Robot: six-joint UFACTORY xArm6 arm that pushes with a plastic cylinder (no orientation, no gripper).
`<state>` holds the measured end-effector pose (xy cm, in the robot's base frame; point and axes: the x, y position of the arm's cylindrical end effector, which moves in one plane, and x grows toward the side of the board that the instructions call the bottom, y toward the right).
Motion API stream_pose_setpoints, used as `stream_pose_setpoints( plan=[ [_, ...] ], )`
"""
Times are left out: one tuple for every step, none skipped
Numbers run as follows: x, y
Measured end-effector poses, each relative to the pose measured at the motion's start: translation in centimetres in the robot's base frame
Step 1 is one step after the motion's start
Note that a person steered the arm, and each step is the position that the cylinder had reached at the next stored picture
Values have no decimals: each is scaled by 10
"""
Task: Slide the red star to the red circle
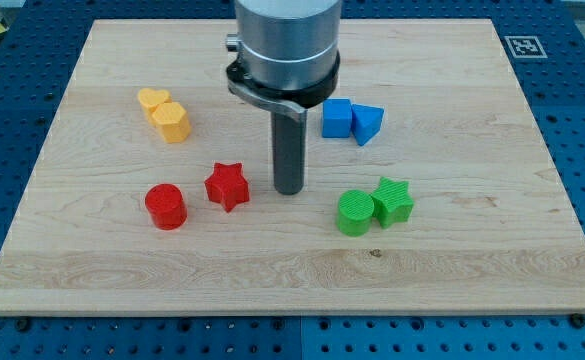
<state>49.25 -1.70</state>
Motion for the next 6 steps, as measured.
stream_pose_setpoints(
  plan=[
    [0, -23],
    [4, -37],
    [6, -53],
    [6, -70],
    [5, -63],
    [-14, -40]
  ],
)
